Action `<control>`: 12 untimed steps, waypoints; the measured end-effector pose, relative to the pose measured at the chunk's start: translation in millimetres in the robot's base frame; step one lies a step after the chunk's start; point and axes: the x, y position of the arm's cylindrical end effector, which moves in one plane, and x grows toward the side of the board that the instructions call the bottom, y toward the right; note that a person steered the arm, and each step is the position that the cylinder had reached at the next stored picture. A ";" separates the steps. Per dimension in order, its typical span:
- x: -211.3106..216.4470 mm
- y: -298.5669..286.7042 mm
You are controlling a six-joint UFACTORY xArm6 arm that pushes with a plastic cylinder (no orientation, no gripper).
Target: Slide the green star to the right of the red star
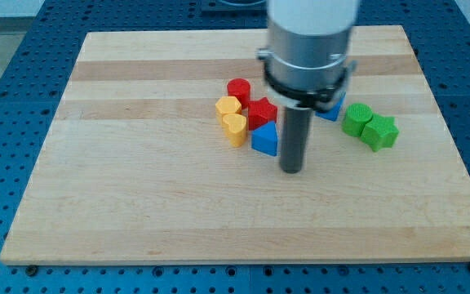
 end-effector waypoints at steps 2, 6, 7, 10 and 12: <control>-4.6 98.8; -48.8 122.5; -49.6 158.7; -82.2 154.2; -69.7 115.8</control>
